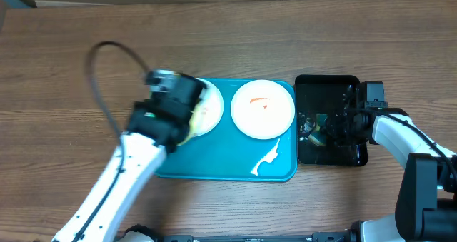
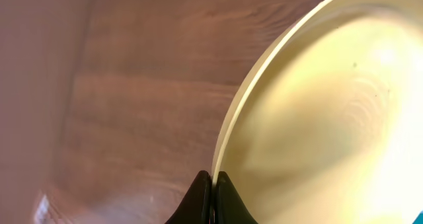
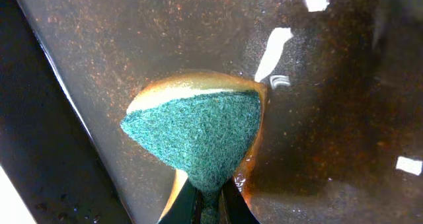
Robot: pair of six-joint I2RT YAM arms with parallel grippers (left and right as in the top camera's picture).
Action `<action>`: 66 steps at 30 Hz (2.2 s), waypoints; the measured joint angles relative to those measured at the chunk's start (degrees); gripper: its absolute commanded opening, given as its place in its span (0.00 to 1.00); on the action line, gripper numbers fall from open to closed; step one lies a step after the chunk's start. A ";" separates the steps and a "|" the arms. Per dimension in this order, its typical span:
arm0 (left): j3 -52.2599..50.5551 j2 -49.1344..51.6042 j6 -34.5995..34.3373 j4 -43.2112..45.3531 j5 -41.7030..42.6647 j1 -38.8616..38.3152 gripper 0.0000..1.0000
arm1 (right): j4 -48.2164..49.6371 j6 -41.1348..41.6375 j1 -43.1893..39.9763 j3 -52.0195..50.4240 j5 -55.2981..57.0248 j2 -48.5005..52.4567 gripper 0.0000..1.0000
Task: Clean dirty plates on tray and stack at the side
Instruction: 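Lift the yellow plate with the left gripper and carry it left, then set the yellow plate on the table left of the tray, then move left gripper to the white plate rim and grip it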
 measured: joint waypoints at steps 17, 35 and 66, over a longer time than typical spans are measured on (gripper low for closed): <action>0.11 4.70 -1.27 9.35 31.12 45.55 0.04 | -0.50 -1.16 0.00 0.11 -0.02 0.09 0.04; 0.22 19.58 -1.92 9.46 34.10 54.75 0.04 | -1.99 -2.34 0.00 0.37 -0.04 0.09 0.04; 2.47 18.34 19.08 19.04 56.98 26.82 0.83 | -2.89 -2.71 0.02 0.44 -0.17 0.09 0.04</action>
